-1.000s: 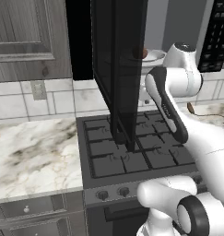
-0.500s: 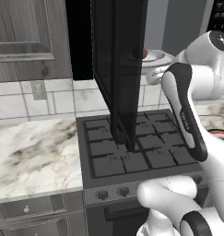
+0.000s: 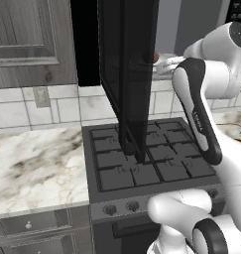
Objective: Pick the potato from the microwave and place it on plate located on the counter.
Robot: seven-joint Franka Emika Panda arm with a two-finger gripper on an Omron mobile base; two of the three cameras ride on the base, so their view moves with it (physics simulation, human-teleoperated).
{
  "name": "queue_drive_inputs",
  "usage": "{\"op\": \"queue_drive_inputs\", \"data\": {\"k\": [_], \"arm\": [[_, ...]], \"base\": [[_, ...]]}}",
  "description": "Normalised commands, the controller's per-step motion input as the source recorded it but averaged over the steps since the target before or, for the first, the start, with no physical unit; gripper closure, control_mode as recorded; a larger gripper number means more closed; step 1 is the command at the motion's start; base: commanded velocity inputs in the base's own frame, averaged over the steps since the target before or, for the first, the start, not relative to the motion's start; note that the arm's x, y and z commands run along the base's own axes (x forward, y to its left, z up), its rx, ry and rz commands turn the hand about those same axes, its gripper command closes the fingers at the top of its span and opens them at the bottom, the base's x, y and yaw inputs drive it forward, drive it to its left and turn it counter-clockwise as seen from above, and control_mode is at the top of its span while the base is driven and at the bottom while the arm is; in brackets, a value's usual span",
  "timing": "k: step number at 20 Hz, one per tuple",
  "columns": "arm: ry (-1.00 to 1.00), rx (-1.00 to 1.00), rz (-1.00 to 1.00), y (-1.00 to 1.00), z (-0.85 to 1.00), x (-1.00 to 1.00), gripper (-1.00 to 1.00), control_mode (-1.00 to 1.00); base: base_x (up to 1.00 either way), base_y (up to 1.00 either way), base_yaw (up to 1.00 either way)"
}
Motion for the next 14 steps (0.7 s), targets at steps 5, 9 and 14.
{"op": "queue_drive_inputs", "data": {"k": [5,9,14], "arm": [[-0.03,0.01,0.0,0.0,0.38,0.6,-1.0,-1.0],[-0.01,0.01,0.0,0.0,0.0,0.98,-1.0,-1.0],[0.02,0.02,0.0,0.0,-0.19,1.0,-1.0,-1.0]], "base": [[0.0,0.0,0.0],[0.0,0.0,0.0],[0.0,0.0,0.0]]}}
